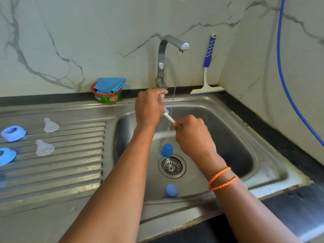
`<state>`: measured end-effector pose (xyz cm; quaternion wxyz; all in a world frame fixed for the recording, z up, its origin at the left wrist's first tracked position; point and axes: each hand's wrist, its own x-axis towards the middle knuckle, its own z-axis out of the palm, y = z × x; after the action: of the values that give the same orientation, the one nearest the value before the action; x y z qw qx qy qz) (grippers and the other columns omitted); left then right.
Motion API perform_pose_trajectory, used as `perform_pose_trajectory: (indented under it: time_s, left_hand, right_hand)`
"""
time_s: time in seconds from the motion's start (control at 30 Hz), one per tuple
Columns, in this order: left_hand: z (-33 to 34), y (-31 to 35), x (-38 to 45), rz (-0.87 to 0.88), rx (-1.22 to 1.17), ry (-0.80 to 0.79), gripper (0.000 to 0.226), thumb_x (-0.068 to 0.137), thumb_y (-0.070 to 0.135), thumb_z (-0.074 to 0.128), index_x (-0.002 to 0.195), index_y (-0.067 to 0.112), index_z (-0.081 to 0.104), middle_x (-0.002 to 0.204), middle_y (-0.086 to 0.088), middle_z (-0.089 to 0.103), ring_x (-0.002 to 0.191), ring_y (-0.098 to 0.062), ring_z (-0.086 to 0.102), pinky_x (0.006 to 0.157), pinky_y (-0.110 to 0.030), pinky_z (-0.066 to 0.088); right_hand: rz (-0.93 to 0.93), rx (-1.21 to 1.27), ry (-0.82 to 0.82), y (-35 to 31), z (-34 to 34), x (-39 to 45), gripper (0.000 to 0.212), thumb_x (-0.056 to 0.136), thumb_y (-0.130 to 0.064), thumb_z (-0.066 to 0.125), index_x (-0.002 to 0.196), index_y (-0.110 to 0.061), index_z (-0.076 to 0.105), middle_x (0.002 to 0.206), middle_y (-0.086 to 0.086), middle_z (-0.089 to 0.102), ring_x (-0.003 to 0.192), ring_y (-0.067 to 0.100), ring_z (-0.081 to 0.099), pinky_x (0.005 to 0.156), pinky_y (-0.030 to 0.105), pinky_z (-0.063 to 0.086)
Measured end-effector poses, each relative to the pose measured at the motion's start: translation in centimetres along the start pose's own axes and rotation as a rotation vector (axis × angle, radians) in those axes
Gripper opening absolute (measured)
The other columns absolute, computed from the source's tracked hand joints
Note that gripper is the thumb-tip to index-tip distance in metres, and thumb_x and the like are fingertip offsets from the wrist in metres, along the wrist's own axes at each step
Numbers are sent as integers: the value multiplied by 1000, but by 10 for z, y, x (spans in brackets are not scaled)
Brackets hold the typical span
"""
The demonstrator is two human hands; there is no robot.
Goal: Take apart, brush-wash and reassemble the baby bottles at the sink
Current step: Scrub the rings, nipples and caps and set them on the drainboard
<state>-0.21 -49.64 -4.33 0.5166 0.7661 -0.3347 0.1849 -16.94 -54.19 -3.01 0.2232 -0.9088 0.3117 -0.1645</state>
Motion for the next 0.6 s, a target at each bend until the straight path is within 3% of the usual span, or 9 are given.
perform_pose_trajectory:
  time_s: [0.13, 0.23, 0.4, 0.5, 0.6]
  left_hand:
    - [-12, -2, -4, -23, -156, -61, 19, 98, 12, 65, 107, 19, 80, 84, 9, 78, 81, -1, 74, 81, -33, 62]
    - [-31, -5, 0, -178, -324, -59, 14, 96, 10, 66, 105, 13, 76, 85, 5, 79, 84, -4, 77, 86, -37, 62]
    - [-87, 3, 14, -377, -685, 7, 2, 100, 12, 65, 102, 11, 65, 90, -3, 81, 86, -17, 73, 77, -30, 56]
    - [-124, -4, 12, -374, -714, 34, 6, 98, 11, 68, 101, 5, 69, 91, -11, 80, 86, -19, 76, 76, -29, 59]
    - [-163, -19, 3, -365, -644, 117, 4, 93, 6, 74, 96, 4, 74, 81, -10, 75, 67, -9, 69, 66, -25, 57]
  right_hand:
    - [-49, -281, 78, -11, -3, -11, 24, 110, -30, 48, 102, -16, 65, 78, 1, 41, 74, 33, 49, 65, 39, 40]
    - [-81, -309, 115, -16, -1, -14, 24, 110, -30, 47, 106, -16, 66, 80, 2, 45, 75, 33, 52, 65, 40, 42]
    - [-148, -146, 243, -43, -3, -26, 30, 110, -40, 46, 90, -21, 58, 87, 13, 60, 75, 39, 49, 64, 41, 41]
    - [-192, -81, 202, -69, 3, -32, 26, 108, -39, 50, 90, -23, 58, 89, 12, 61, 76, 39, 49, 66, 41, 42]
    - [-163, 88, 114, -94, 15, -33, 23, 106, -36, 55, 101, -21, 72, 94, 11, 66, 82, 40, 53, 71, 41, 47]
